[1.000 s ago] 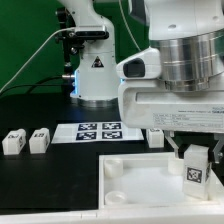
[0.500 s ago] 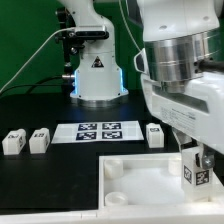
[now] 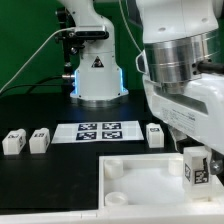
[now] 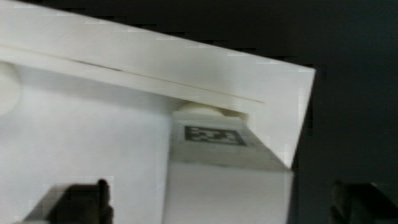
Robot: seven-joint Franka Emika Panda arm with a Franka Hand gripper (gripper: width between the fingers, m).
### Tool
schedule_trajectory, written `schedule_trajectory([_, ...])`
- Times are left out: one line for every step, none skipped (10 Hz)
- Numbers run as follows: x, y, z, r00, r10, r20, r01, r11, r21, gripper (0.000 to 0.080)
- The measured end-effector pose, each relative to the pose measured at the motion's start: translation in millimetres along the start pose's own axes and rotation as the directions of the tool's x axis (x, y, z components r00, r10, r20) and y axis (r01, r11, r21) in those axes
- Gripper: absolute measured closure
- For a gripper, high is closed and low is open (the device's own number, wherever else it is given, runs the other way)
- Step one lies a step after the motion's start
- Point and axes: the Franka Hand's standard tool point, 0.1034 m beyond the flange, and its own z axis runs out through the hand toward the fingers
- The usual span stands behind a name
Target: Assemble one leg
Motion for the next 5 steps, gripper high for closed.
schedule_trajectory([-0.9, 2.0, 1.0, 0.981, -0.192, 0.002, 0.192, 0.981, -0.035, 0.0156])
schedule_trajectory([-2.1, 0.7, 1.4, 0.947, -0.322, 0.005, 0.322, 0.945, -0.048, 0.0151])
schedule_trajectory([-1.9, 0.9, 2.1, 0.917, -0.398, 0.003, 0.398, 0.916, -0.043, 0.0151])
schedule_trajectory([-0.7, 1.3, 2.5, 0.859, -0.512, 0.007, 0.512, 0.858, -0.045, 0.0150])
schedule_trajectory([-0.4, 1.4, 2.6, 0.811, -0.584, 0.011, 0.584, 0.810, -0.044, 0.0150])
